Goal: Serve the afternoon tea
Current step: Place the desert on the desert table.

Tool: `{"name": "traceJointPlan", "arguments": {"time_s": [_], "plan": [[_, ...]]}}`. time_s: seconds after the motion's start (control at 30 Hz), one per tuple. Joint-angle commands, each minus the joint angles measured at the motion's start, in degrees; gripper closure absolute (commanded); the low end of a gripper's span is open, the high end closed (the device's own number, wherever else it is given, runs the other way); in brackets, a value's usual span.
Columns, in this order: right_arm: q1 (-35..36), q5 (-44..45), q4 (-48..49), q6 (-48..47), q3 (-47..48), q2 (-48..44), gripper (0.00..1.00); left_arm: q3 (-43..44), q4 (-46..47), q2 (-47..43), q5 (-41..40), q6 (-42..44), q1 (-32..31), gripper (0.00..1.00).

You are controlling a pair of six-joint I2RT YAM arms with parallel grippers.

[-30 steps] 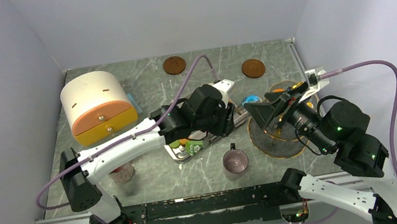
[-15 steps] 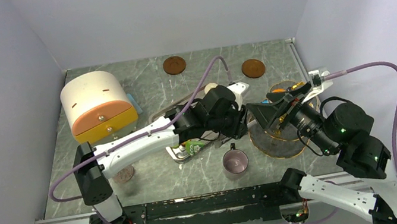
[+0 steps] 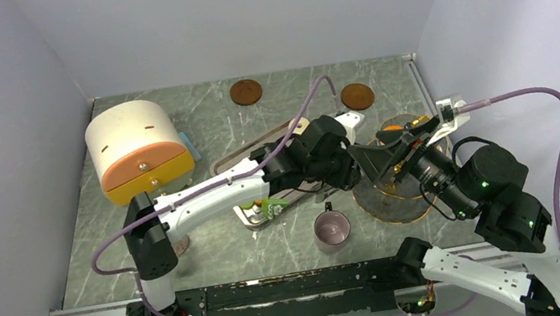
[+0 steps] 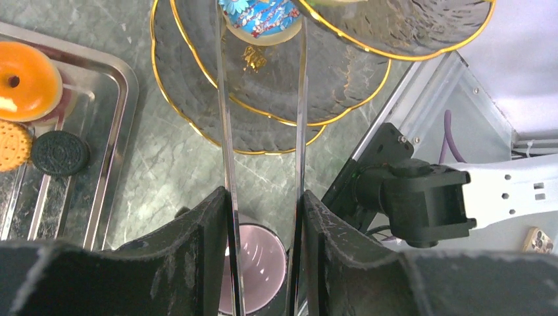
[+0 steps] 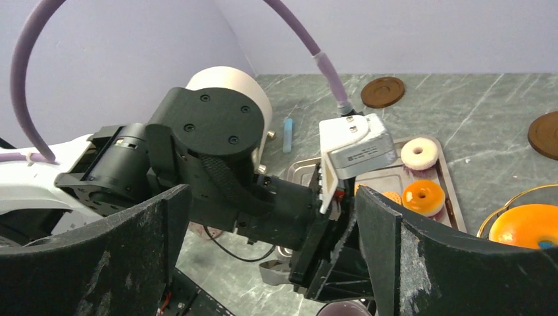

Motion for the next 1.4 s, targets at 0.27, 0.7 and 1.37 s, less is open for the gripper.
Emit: {"name": "traceJointPlan", "arguments": {"time_s": [0.27,0.7,1.37], "plan": [[0.0,0.01,1.58,-0.32,-0.12,-0.87,0.02,8.42,-0.72,4.97,-0.84,2.16,-0.35,0.52],[-0.09,0.53,1.72,-0.45,-0.35,-1.02,0.02,10.87,-3.15,6.78,-0.84,2.77,-0.35,0.42],[-0.02,1.11,1.2,-0.26,-0.34,-1.33,0.02,10.56,-3.78,4.97,-0.88,2.42,-0.37,0.42]]}}
